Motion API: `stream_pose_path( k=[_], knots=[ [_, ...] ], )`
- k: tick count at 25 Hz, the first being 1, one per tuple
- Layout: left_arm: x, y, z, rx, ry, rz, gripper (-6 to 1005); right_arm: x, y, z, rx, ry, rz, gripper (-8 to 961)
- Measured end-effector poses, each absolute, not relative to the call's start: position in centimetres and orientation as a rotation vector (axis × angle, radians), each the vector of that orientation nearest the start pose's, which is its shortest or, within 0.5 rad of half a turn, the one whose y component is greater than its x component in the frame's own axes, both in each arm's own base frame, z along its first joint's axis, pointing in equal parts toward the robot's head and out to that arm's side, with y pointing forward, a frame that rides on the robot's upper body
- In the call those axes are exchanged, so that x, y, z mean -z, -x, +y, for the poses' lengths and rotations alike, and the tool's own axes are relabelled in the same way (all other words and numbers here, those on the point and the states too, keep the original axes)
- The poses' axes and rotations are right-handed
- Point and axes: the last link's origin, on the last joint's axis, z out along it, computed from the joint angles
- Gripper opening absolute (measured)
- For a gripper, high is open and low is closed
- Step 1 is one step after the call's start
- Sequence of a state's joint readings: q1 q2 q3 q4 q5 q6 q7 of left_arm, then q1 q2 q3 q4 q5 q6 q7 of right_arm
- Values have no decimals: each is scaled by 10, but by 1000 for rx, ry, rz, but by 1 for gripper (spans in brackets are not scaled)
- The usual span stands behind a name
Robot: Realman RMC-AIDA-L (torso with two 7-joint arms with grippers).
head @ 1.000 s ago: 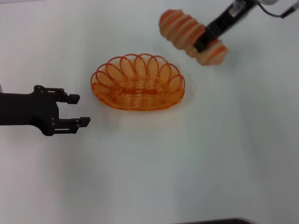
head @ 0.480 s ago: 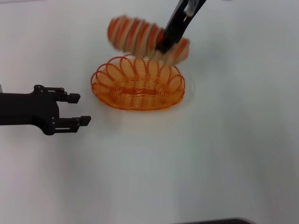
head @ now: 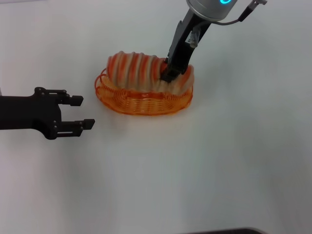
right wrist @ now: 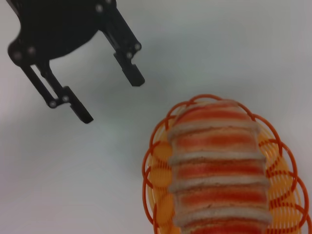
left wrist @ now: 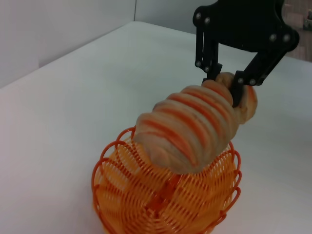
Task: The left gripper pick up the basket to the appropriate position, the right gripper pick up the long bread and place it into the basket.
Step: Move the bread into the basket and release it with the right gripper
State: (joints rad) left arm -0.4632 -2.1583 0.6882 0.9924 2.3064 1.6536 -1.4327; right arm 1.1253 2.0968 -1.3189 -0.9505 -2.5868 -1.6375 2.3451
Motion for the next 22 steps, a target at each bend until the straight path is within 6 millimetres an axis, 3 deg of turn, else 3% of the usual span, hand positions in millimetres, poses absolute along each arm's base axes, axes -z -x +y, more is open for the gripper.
stream_pose_path(
  k=[8, 22],
  knots=[
    [-11, 272, 309, 284, 2853, -502, 666, 39, -72, 393, 715, 2901, 432, 262],
    [-10, 271, 309, 286, 2855, -501, 666, 42, -71, 401, 660, 2858, 427, 627]
  ],
)
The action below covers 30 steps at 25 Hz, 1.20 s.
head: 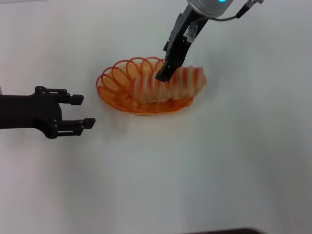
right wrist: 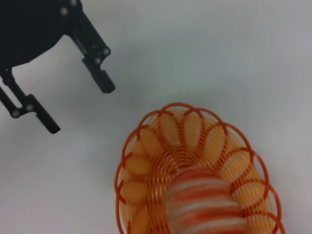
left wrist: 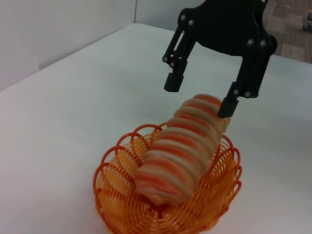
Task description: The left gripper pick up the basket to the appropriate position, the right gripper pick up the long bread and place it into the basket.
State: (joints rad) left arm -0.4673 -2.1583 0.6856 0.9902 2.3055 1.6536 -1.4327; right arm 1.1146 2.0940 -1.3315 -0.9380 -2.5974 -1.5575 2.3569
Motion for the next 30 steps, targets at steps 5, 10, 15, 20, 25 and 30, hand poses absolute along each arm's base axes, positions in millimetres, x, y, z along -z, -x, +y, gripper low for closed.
stream_pose_path(
  k=[5, 10, 15, 20, 25, 30],
  knots=[
    [-10, 271, 309, 286, 2855, -500, 666, 44, -71, 403, 598, 2865, 445, 812],
    [-10, 271, 310, 287, 2857, -498, 666, 39, -67, 406, 387, 2909, 519, 808],
    [-11, 269, 310, 316, 2852, -497, 666, 14, -84, 411, -21, 2929, 670, 804],
    [-11, 269, 309, 325, 2852, -500, 666, 3, -120, 397, -214, 2947, 729, 801],
    [-12, 269, 309, 325, 2851, -501, 666, -10, -170, 361, -452, 2998, 659, 800],
    [-12, 271, 309, 318, 2844, -503, 666, -12, -223, 328, -533, 2931, 614, 799]
  ],
)
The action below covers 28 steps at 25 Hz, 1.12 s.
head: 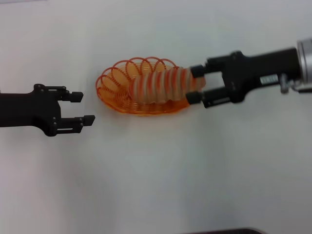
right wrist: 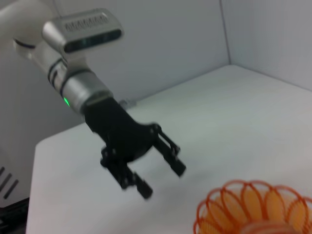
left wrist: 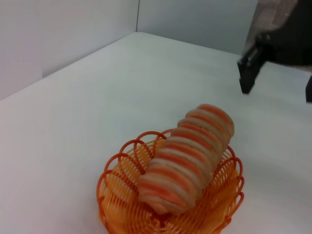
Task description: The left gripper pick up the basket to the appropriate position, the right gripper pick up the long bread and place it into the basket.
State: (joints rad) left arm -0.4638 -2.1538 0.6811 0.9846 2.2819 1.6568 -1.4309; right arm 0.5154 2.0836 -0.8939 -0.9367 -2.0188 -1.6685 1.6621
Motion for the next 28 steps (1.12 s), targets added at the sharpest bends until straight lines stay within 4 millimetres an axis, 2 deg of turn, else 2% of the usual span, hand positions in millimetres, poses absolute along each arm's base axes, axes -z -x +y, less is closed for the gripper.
stream_pose_path(
  k=[3, 11, 21, 28],
  knots=[
    [-14, 274, 309, 313, 2834, -509, 666, -7, -248, 311, -547, 2899, 622, 801],
    [-12, 289, 299, 339, 2807, -557, 666, -1, -287, 284, -634, 2799, 524, 807],
    [-3, 300, 285, 380, 2803, -619, 666, -3, -310, 277, -580, 2706, 511, 807],
    [-4, 299, 285, 386, 2808, -622, 666, -4, -312, 277, -567, 2702, 505, 806]
  ],
)
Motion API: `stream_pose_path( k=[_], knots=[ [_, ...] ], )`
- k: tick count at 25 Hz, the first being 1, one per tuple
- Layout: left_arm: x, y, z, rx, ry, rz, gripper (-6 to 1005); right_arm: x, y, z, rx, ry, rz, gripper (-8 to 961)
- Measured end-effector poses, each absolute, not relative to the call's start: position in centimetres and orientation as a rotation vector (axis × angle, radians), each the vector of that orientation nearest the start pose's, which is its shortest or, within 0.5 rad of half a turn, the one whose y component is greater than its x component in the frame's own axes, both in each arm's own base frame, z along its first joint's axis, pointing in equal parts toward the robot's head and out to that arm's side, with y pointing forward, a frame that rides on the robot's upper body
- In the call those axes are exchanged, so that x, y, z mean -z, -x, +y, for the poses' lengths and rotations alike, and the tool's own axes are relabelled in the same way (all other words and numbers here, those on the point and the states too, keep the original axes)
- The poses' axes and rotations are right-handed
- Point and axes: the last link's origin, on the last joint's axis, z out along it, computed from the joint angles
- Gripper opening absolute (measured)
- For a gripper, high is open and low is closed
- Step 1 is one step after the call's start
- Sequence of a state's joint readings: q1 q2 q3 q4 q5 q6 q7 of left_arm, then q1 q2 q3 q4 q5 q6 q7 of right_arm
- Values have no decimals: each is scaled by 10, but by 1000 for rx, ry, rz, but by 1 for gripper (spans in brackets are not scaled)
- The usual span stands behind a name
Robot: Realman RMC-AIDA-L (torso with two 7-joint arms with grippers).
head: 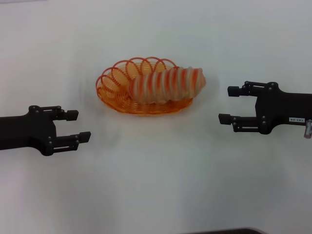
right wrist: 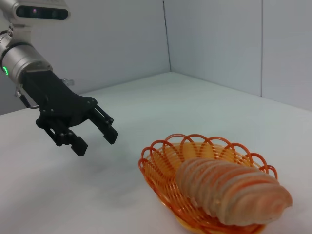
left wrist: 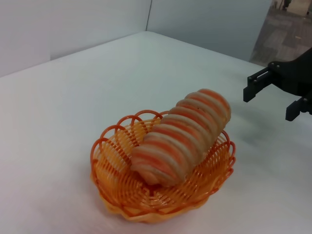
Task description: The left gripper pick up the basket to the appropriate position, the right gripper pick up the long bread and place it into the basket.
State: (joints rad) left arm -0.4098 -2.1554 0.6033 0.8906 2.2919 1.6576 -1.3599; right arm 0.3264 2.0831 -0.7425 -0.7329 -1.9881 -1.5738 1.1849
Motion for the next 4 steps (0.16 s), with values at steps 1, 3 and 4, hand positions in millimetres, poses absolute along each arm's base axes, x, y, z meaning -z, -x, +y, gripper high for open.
stream_pose_path(
  k=[1, 3, 4],
  knots=[
    [-4, 299, 285, 386, 2808, -622, 666, -4, -311, 277, -568, 2704, 503, 806],
    [-4, 298, 285, 387, 2812, -620, 666, -4, -310, 278, -570, 2707, 498, 807],
    [-4, 298, 285, 387, 2812, -620, 666, -4, -310, 278, -570, 2709, 497, 807]
  ],
)
